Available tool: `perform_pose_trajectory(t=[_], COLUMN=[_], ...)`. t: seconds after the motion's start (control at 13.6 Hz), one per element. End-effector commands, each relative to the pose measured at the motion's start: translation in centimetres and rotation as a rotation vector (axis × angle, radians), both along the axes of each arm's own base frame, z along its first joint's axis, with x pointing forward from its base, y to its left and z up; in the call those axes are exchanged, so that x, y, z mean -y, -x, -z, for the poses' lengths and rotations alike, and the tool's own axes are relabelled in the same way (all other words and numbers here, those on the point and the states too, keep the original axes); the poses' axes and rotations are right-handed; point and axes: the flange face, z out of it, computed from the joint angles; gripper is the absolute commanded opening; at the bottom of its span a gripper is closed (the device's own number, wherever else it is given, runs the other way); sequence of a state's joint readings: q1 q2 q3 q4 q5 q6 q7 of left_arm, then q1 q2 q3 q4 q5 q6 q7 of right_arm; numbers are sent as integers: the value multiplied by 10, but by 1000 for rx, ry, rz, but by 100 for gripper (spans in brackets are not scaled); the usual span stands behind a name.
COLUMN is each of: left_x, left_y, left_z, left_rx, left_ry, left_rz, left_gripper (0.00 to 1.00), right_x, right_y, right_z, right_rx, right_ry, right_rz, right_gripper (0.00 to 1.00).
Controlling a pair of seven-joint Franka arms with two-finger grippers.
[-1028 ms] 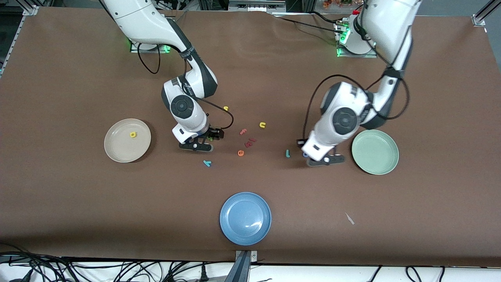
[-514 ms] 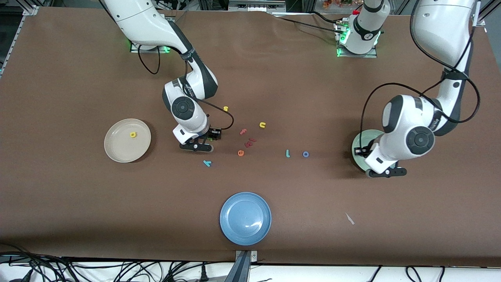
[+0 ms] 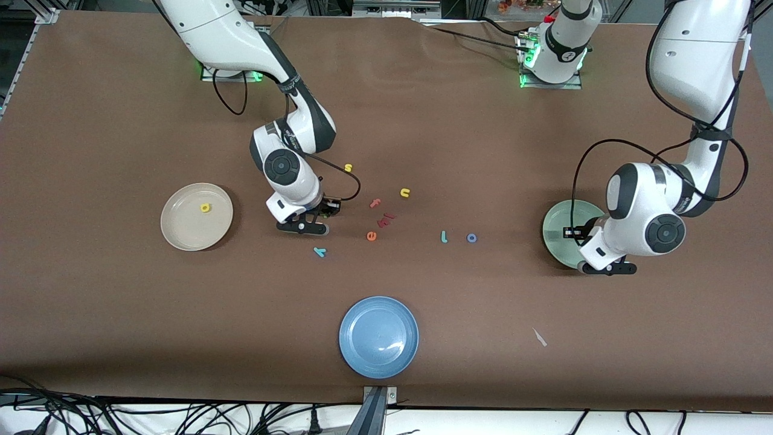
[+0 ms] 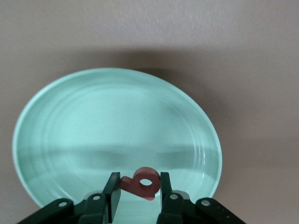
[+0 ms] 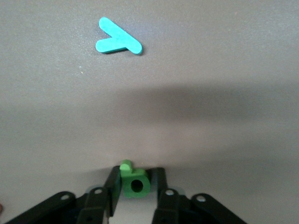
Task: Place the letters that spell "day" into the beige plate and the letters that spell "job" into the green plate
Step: 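Carry the pink b to the green plate while the right gripper grasps green b, then place the green b on the cream plate while the left gripper releases pink b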
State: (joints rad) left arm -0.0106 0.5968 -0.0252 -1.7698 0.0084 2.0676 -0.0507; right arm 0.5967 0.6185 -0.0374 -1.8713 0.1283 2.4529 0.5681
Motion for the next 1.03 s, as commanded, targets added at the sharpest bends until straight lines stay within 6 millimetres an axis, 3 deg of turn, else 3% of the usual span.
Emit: perform_pose_trajectory(t=[0.0,0.15,0.22,0.44,0.59,0.66,0.81,0.95], left_x=[1,-1,1,31,70,79,121,157], left_y=[-4,-7,-10,-30,-29,-29,-28,-21], left_z=[-1,-9,-16,-84,-108,-112,-119,-104], left_rx=[8,24,37,150,188,196,213,200], left_ry=[-9,-9,-7,-11,-3,3,3,-16], left_rz=[33,30,30,4,7,-20,-82,-144], left_gripper=[68,80,99,99,99,99,99,99], right_x=[-5,-10,-9,-8,14,24,55,86], right_y=[-2,-10,-11,-24,-35,-37,-43,-40], right_z=[2,-8,-10,-31,-47,-57,-72,-81], right_rx=[1,14,4,-21,-26,-34,-71,-74], right_ry=[-7,-20,-16,-5,28,34,60,64], right_rz=[13,3,3,5,-15,-62,-120,-173], right_gripper=[19,12,9,9,9,9,9,9])
